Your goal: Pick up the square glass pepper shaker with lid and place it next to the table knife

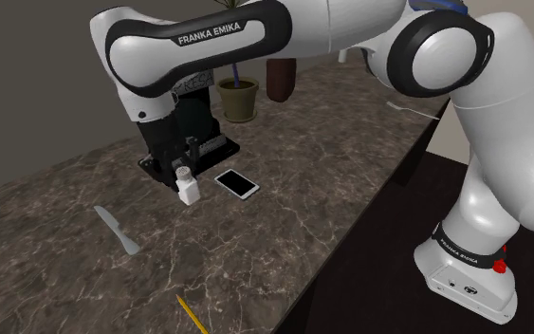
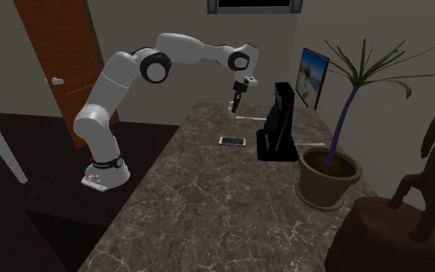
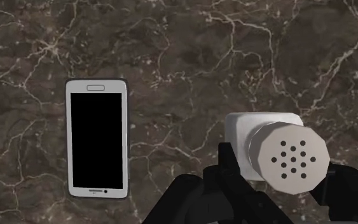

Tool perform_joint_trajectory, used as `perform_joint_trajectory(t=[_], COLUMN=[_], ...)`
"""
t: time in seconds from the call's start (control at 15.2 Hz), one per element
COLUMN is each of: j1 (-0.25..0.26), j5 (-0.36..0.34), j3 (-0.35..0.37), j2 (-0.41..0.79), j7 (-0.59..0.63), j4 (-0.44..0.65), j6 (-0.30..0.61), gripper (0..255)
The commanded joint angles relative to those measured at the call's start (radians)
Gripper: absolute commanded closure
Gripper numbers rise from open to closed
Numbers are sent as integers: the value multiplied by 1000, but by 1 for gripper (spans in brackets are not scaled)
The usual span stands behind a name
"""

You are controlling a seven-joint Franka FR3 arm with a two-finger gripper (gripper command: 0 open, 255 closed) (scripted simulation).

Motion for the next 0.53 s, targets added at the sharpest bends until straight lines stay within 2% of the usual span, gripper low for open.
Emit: perform_joint_trajectory(t=[0.0,0.46], j1=[-1,-3], j5=[0,-2], j3=[0,-2], j2=[0,15], j7=[0,-5], j4=[-28,-98], j6=[29,113], gripper=[255,255])
